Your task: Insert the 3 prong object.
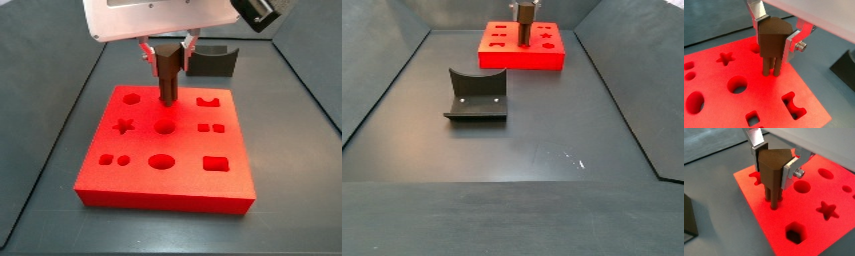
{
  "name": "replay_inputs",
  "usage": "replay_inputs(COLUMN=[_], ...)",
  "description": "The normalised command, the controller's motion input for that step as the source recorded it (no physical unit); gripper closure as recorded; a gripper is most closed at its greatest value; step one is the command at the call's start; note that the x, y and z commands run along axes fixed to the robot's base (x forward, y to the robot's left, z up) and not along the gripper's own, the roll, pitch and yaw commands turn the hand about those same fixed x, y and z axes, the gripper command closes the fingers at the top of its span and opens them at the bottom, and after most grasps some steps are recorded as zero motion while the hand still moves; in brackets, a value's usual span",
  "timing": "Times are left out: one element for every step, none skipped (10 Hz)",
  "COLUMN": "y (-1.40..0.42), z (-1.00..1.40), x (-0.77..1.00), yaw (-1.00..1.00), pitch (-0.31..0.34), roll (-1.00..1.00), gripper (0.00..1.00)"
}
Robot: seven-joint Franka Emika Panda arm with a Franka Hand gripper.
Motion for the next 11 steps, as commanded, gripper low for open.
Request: replay_inputs(y=[0.11, 0.00, 0.00, 0.00, -0.10, -0.05, 0.00, 0.00, 0.00, 0.01, 0.00], z=[-0.16, -0.14, -0.19, -0.27, -0.17, -0.20, -0.27, -0.30, -0.35, -0.32, -0.25], x=[0.00, 0.00, 0.03, 0.02, 0.10, 0.15, 0.15, 0.11, 0.00, -0.09, -0.19], yaw=[-0.40, -0.12, -0.09, -0.09, 0.00, 0.04, 0.15, 0.21, 0.17, 0.15, 0.21], pitch=[0.000, 0.000, 0.000, 0.000, 0.000, 0.000, 0.000, 0.000, 0.000, -0.037, -0.076], roll=[0.11, 0.05, 0.00, 0.00, 0.00, 0.00, 0.04, 0.07, 0.07, 0.03, 0.00], gripper=[1.00, 1.00, 1.00, 1.00, 1.00, 1.00, 1.00, 1.00, 1.00, 1.00, 1.00])
